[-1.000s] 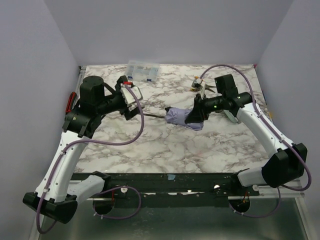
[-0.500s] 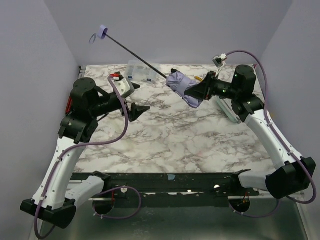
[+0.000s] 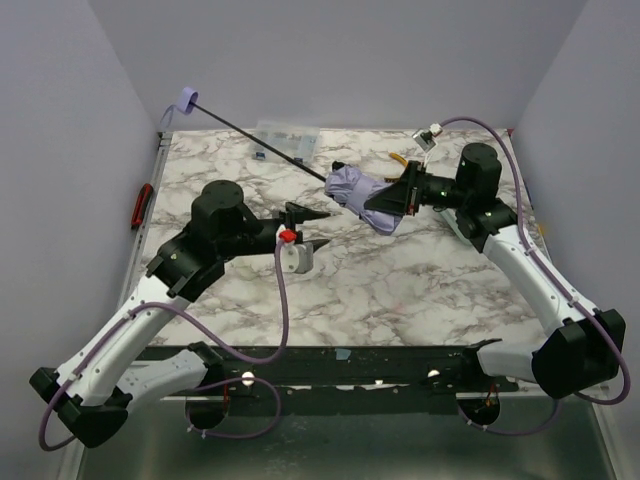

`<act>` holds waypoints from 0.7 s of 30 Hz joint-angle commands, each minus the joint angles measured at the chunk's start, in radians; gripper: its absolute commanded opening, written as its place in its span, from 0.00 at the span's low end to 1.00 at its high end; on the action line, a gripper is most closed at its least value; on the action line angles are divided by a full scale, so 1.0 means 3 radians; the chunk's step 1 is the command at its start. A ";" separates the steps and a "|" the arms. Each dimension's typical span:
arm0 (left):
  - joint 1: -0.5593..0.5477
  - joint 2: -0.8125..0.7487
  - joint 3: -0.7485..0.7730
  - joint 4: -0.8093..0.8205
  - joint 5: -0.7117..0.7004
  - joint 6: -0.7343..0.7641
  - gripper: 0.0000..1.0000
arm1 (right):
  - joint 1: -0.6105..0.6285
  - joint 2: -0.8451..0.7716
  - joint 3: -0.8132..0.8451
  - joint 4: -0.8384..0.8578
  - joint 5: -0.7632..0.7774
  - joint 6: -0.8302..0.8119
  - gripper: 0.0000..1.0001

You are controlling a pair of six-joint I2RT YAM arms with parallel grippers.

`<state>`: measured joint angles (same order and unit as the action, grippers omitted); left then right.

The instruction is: Open the umbrella

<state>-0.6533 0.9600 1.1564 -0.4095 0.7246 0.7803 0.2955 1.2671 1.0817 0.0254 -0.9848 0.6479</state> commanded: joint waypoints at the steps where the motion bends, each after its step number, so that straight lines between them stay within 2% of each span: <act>1: -0.0290 0.0163 0.0122 -0.0101 -0.0366 0.0908 0.46 | 0.0015 -0.0095 0.0021 0.0112 -0.0234 0.0029 0.01; 7: -0.0551 0.0223 0.0000 0.0042 -0.0612 0.1159 0.41 | 0.0052 -0.0075 0.0056 -0.0073 -0.0317 -0.0151 0.01; 12: -0.0568 0.0296 0.0024 0.0104 -0.0708 0.1176 0.41 | 0.0088 -0.0101 0.0023 -0.0264 -0.0324 -0.0291 0.01; 21: -0.0573 0.0501 0.0000 0.0008 -0.0879 0.1482 0.41 | 0.0163 -0.0083 0.0012 -0.0172 -0.0512 -0.0241 0.01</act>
<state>-0.8204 1.0863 1.1664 -0.3985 0.4999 1.1648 0.3286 1.2671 1.0794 -0.0578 -1.0660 0.5823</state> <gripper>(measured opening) 0.413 0.279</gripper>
